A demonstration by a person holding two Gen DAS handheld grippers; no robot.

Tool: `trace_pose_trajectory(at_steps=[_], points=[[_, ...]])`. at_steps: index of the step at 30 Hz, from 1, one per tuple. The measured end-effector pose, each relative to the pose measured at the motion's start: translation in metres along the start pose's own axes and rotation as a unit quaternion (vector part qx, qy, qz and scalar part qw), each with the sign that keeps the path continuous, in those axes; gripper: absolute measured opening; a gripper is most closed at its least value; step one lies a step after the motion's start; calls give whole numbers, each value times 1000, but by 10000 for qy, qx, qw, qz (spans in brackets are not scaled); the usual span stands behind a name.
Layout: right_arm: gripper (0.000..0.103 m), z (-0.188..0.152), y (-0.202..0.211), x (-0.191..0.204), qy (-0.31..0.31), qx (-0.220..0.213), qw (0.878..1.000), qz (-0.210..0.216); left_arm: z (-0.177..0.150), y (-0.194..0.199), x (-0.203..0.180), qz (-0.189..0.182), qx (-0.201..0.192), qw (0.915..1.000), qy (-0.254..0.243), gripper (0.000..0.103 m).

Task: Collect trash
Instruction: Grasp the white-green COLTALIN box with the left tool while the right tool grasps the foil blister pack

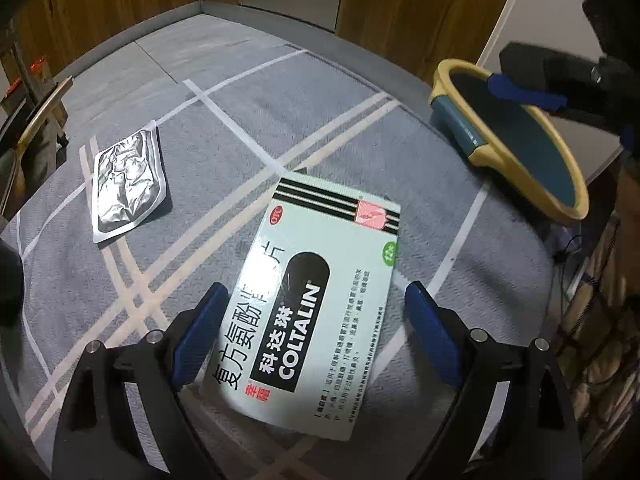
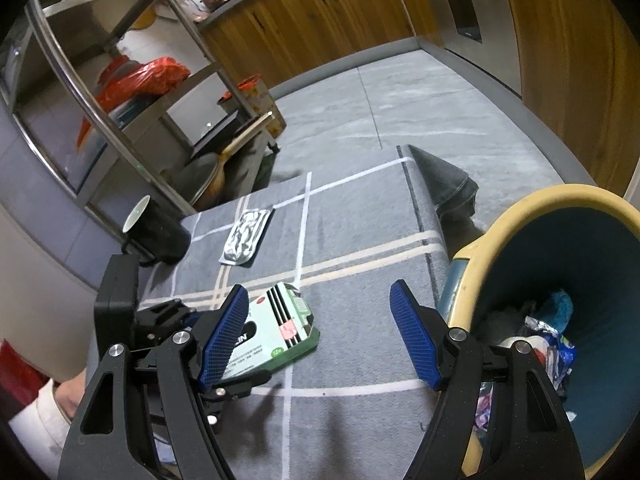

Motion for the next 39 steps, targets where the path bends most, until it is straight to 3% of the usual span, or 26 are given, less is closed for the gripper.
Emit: trace_pose_trajectory(at_steps=[7, 13, 16, 22, 29, 34, 39], points=[[74, -1, -4, 0, -7, 47, 10000, -26, 1, -1, 8, 146, 16, 9996, 240, 74], [74, 0, -20, 2, 45, 198, 9998, -82, -1, 29, 43, 33, -237, 9914, 1288, 74], [75, 1, -38, 8, 118, 359, 9991, -177, -2, 57, 67, 102, -474, 9826, 1794, 74], [76, 11, -87, 40, 277, 595, 9973, -337, -19, 110, 110, 604, -847, 9633, 2476, 74], [78, 24, -155, 87, 331, 831, 9936, -685, -53, 155, 163, 1048, -1219, 9255, 3428, 74], [78, 26, -193, 95, 130, 926, 9899, -1070, -80, 166, 187, 1313, -1273, 9021, 3908, 74], [78, 24, -223, 99, -24, 978, 9832, -1540, -88, 166, 197, 1414, -1273, 8938, 4062, 74]])
Point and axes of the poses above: each gripper's, at about its wrist camera, not at the fingertips, and y roughly against the way its jaws point, x to its left, z to its top, the point moved 10 cm from there along -y, roughly the way its jaws point, and after that the axes turned 2 degrees about z, right-handed, at the moved point
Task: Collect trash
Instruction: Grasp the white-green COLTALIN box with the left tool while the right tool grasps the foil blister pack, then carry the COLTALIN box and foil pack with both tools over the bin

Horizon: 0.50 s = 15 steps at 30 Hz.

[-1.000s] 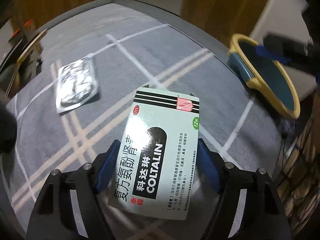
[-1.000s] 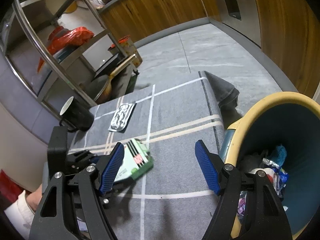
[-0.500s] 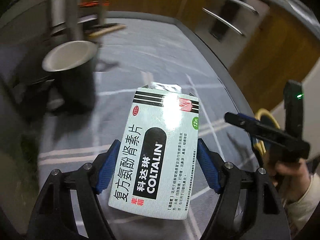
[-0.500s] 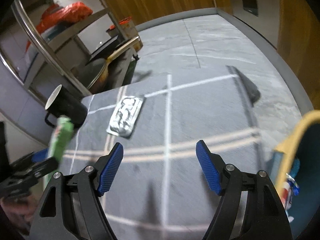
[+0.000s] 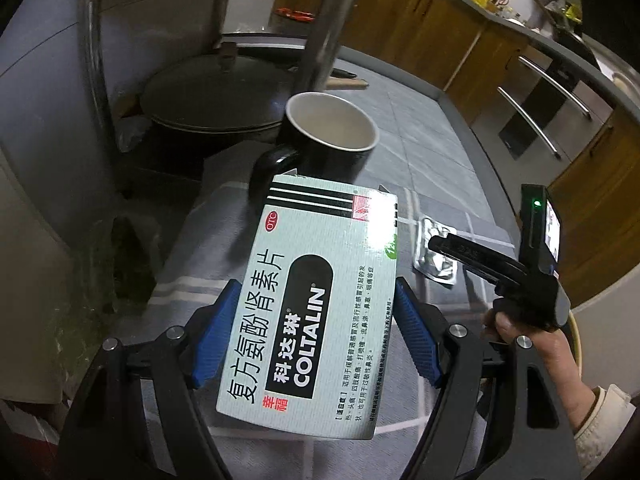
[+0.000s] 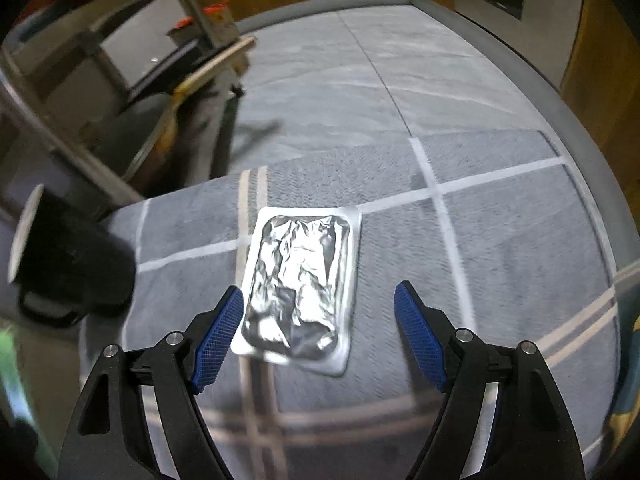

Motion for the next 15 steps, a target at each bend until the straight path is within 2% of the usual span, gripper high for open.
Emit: trace_pose_trajectory(at_steps=[4, 8, 13, 14, 15], points=[[82, 3, -8, 10, 147, -87, 9994, -289, 3, 1, 1, -63, -45, 10000, 40, 74], [83, 1, -12, 17, 654, -175, 9950, -738, 1, -4, -2, -133, 12, 9999, 87, 74], [82, 0, -11, 14, 777, -208, 9950, -600, 1, -5, -1, -198, 72, 9998, 46, 74], [79, -1, -9, 13, 837, -230, 9947, -552, 1, -5, -1, -196, 85, 9998, 11, 74], [71, -2, -7, 13, 906, -260, 9942, -510, 1, -5, -1, -195, 102, 9998, -21, 74]])
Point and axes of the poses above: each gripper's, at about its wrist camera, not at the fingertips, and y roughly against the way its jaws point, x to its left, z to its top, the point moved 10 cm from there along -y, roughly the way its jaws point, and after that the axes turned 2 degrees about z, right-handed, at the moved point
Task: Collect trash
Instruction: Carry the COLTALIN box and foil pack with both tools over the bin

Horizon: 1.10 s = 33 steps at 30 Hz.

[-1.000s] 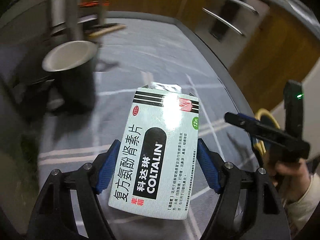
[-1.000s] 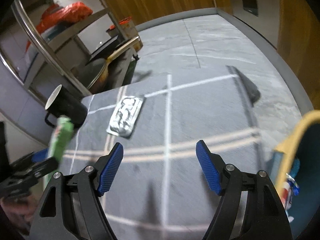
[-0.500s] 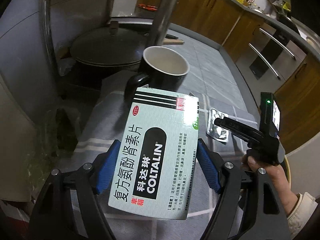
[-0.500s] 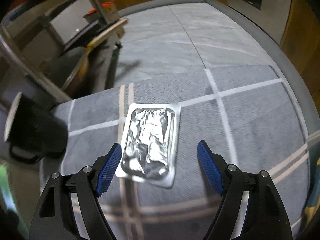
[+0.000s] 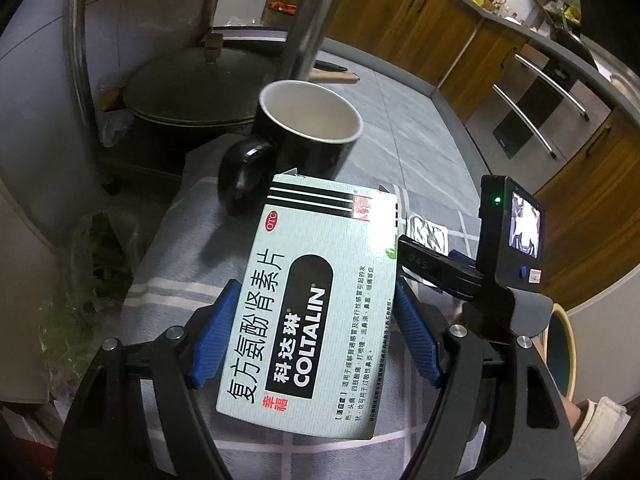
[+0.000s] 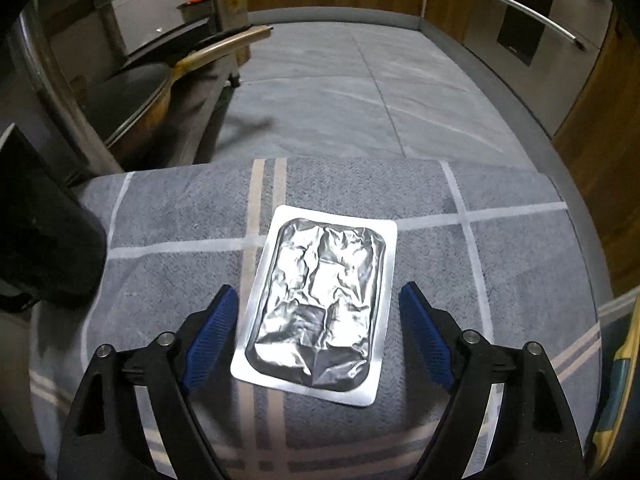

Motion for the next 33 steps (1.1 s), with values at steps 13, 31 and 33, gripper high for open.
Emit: trace_pose_trajectory(at_steps=[13, 31, 33], points=[[70, -55, 55, -39, 336, -94, 9972, 664, -3, 0, -8, -161, 48, 9989, -426, 74], [71, -119, 191, -144, 59, -781, 9924, 951, -30, 32, -114, -1022, 6, 9895, -1017, 74], [71, -127, 200, -156, -15, -827, 9923, 926, -33, 40, -131, -1154, -29, 9874, -1082, 74]])
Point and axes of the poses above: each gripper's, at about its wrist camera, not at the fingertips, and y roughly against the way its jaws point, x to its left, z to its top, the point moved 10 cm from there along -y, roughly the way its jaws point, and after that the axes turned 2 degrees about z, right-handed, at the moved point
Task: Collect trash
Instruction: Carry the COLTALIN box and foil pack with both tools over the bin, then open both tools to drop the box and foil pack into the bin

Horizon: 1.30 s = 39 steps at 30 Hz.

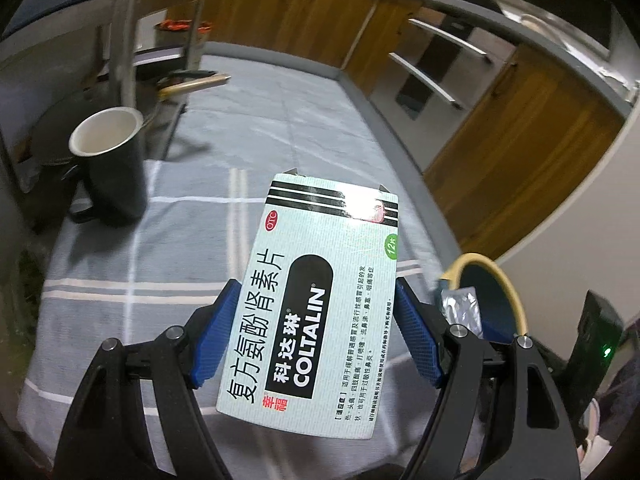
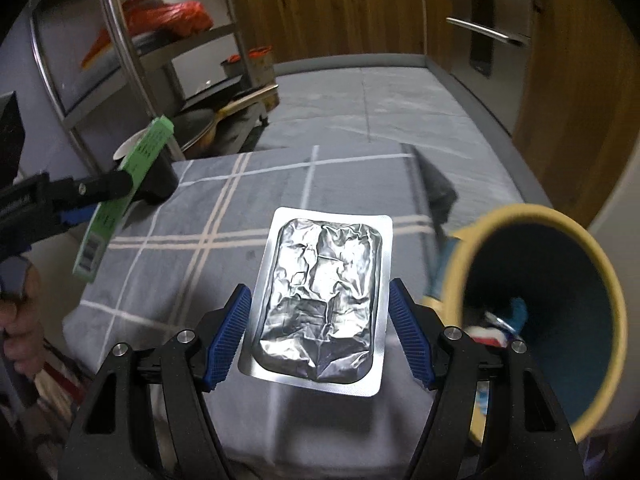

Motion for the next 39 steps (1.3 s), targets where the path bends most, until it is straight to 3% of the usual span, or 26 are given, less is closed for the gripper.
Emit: trace_pose_trajectory(at_steps=[10, 19, 31, 39], points=[[71, -15, 54, -49, -385, -460, 9980, -177, -13, -10, -90, -435, 138, 9978, -489, 74], [71, -29, 89, -117, -996, -787, 9910, -423, -36, -34, -166, -747, 398, 9914, -999, 75], [71, -55, 100, -179, -1749, -835, 9798, -493, -72, -89, -241, -986, 921, 9801, -1454, 75], [71, -55, 85, -192, -2135, -774, 9734, -308, -85, -124, -254, -970, 1169, 9732, -1726, 75]])
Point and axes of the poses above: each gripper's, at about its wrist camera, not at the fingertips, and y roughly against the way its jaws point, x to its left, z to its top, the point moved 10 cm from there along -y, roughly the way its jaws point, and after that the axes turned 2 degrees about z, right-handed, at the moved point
